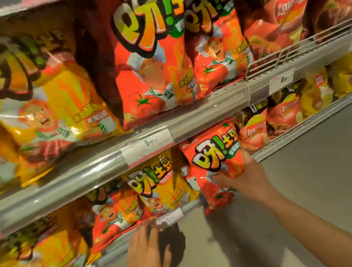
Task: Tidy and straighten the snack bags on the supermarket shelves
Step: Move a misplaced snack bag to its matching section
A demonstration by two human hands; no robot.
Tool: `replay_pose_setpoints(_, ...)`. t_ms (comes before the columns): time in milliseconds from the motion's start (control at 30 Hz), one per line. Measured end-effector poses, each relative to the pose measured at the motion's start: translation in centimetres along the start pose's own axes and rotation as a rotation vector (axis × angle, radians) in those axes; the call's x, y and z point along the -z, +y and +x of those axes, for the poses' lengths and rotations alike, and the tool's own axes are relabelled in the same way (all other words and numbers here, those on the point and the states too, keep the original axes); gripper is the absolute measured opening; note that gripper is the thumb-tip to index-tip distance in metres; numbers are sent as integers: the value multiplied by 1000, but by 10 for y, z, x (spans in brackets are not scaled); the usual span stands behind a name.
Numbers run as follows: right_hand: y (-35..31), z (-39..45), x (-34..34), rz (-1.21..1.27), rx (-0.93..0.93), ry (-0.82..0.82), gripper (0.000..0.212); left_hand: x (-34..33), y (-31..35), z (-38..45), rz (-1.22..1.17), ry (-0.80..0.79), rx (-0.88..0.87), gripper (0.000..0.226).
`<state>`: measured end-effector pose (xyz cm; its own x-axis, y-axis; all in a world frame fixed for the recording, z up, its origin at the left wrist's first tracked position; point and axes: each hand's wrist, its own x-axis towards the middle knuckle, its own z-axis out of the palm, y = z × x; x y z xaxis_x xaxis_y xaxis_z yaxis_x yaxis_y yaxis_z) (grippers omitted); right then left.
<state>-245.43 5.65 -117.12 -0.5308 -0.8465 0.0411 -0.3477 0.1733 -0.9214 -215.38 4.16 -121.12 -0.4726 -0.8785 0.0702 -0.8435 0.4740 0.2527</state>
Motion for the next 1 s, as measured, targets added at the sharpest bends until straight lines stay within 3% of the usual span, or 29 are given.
replay_pose_setpoints(200,-19,29,-35,41,110,165,83,-2,-37,-8,175,-112,103,88)
replay_pose_setpoints(400,-4,49,-40,24,113,265,85,0,-42,-5,233,-152,133,86)
replay_pose_setpoints(500,-3,51,-40,128,138,216,70,-6,-43,-3,266,-70,104,86)
replay_pose_setpoints(567,2,50,-47,172,151,185,60,-15,-45,-2,308,-27,96,72)
replay_pose_setpoints(633,8,48,-55,209,140,159,62,-25,-46,-3,322,20,117,63)
replay_pose_setpoints(767,24,49,-67,160,138,59,76,-37,-48,0,276,73,157,69)
replay_pose_setpoints(867,27,52,-73,142,89,61,82,-37,-51,-2,232,74,127,61)
replay_pose_setpoints(1000,33,53,-76,127,-4,8,98,-30,-61,-7,118,74,46,70)
